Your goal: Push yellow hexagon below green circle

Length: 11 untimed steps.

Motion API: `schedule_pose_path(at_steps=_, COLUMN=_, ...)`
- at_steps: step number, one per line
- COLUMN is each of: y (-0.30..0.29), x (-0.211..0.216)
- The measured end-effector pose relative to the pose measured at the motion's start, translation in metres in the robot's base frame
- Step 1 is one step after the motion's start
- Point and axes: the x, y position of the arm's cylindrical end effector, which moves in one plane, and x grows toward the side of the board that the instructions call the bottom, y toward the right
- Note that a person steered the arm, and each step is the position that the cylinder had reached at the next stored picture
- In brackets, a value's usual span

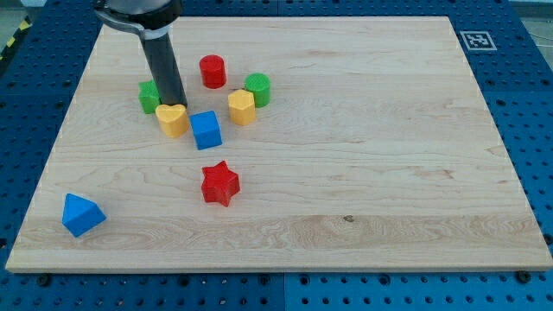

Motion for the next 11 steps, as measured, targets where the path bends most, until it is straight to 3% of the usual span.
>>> schedule_pose_path(at_steps=2, y=0.019, x=0.014)
schedule_pose_path(at_steps=5, y=0.064, x=-0.014)
schedule_pose_path(at_steps=8, y=0.128, x=-0.012)
schedule_pose_path(at_steps=11, y=0.119, x=0.000)
